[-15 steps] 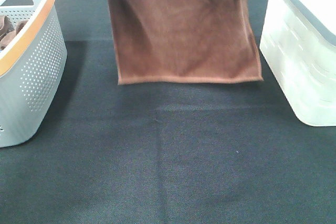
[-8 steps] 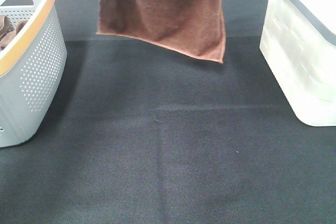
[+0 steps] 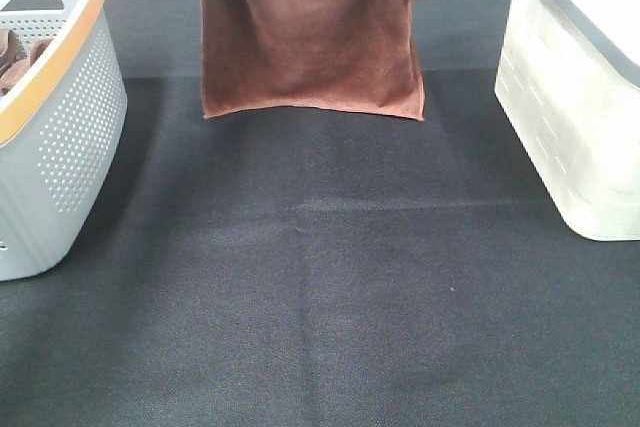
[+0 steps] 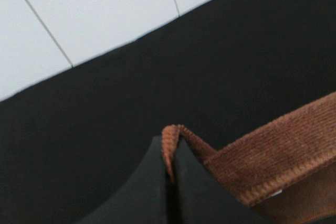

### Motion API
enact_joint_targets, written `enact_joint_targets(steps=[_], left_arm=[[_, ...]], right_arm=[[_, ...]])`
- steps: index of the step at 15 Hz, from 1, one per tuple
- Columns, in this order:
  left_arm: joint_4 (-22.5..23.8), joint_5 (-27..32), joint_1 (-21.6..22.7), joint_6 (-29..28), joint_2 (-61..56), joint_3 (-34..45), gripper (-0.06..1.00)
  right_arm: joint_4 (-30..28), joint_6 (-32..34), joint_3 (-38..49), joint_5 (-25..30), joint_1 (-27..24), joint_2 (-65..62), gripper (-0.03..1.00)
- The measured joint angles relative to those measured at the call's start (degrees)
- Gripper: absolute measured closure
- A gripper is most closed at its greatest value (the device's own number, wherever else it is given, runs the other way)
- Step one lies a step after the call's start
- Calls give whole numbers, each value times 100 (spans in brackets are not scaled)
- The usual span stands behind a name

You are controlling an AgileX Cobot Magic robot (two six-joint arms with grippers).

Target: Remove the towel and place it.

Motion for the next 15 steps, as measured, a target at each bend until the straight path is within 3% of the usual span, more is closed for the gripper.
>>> enact_joint_targets(steps=[2, 5, 8, 11, 13, 15], left_arm=[[-413, 945, -166, 0, 0, 0, 94], [-963, 2131, -470, 464, 0, 0, 94], [-1421, 3392, -756, 1112, 0, -11, 94], [-1690, 4544, -842, 1369, 0, -29, 94], [-1988, 5231, -842, 1473, 0, -29, 94], [-2189, 5581, -842, 1501, 0, -40, 94]], right_arm=[[212, 0, 0, 745, 97, 0, 97], [1186, -212, 0, 1856, 149, 0, 97], [2601, -1329, 0, 3105, 149, 0, 97], [3896, -2384, 0, 4160, 149, 0, 97], [4280, -2699, 0, 4807, 160, 0, 97], [4177, -2710, -6, 5139, 281, -11, 97]])
